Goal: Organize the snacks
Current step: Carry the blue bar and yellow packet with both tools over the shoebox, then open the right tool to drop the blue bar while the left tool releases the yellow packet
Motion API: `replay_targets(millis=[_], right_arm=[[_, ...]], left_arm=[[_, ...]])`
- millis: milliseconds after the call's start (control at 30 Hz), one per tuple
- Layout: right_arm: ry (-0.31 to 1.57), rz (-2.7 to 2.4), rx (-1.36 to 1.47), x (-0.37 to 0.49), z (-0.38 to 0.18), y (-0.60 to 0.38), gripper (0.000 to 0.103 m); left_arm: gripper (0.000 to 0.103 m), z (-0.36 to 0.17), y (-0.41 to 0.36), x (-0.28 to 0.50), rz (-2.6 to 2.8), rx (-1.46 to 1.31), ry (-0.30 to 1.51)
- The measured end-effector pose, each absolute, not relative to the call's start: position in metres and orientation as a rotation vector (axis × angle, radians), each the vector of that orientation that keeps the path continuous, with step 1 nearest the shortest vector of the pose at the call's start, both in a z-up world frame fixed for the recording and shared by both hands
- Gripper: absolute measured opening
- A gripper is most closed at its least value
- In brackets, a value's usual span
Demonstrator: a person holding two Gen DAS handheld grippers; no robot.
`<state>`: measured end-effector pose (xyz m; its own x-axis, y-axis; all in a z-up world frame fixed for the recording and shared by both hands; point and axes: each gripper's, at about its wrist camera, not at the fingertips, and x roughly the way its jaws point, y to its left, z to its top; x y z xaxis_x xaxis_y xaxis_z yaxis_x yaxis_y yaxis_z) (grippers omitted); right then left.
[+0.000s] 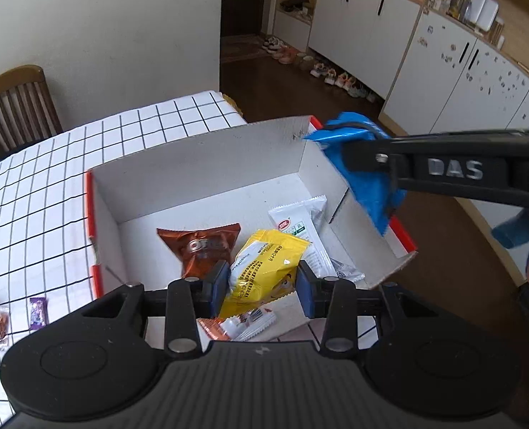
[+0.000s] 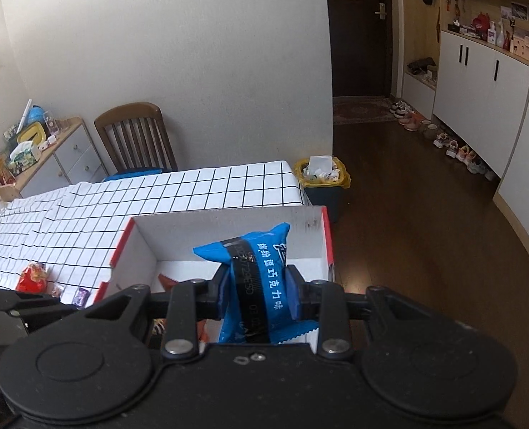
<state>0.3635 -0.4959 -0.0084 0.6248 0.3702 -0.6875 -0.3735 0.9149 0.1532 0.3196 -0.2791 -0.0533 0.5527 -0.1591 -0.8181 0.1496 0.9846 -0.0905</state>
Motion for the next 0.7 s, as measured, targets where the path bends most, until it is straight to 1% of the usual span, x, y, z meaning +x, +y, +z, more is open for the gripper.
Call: replay_targets(millis=[700], right_arm=[[0.944, 0.412, -0.074, 0.439, -0.07, -0.461, 0.03]], left_arm=[[0.039, -0.109, -0.303, 0.376, -0.151, 0.009, 1.127]])
